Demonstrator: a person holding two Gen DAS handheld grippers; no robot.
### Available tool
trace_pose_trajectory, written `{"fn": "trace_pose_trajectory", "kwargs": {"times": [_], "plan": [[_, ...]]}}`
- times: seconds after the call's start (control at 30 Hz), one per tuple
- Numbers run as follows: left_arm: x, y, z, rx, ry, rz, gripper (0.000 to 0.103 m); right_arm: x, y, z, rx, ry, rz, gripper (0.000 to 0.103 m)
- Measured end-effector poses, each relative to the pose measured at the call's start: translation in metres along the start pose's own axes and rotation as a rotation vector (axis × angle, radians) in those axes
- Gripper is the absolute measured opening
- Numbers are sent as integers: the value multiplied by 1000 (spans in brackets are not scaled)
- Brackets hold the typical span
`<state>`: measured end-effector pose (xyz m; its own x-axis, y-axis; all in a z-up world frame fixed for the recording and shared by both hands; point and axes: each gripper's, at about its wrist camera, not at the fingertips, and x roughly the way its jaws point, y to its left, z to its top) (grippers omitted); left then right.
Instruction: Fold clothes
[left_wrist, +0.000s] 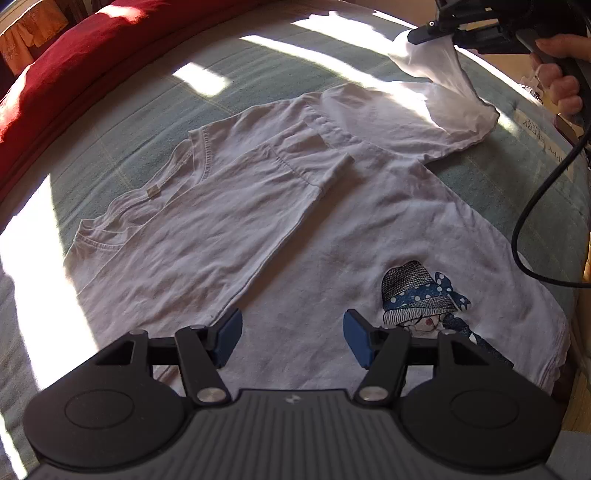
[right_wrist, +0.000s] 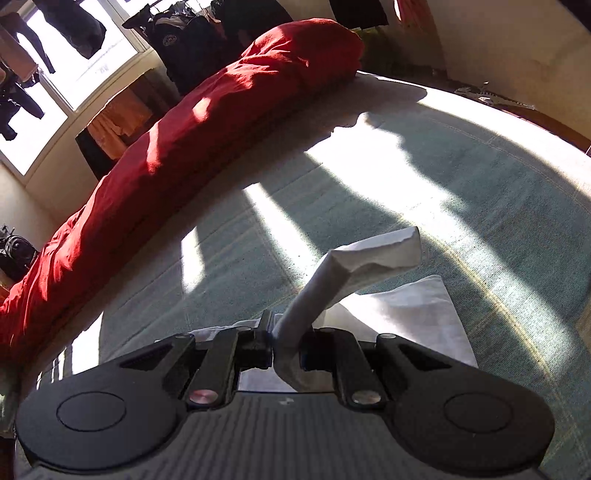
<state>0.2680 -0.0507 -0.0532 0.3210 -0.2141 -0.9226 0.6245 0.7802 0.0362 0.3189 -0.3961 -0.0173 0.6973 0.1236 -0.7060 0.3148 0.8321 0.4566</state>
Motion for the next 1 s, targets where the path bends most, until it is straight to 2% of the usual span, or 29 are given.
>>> {"fn": "trace_pose_trajectory", "kwargs": {"times": [0.4,1.0], "plan": [[-16,35,-37,-71,4,-2,62,23,69,-23,-39,15,61,14],[-27,64,-87,-104,37,-37,62,47,166,-74,-225,38,67,14]]}}
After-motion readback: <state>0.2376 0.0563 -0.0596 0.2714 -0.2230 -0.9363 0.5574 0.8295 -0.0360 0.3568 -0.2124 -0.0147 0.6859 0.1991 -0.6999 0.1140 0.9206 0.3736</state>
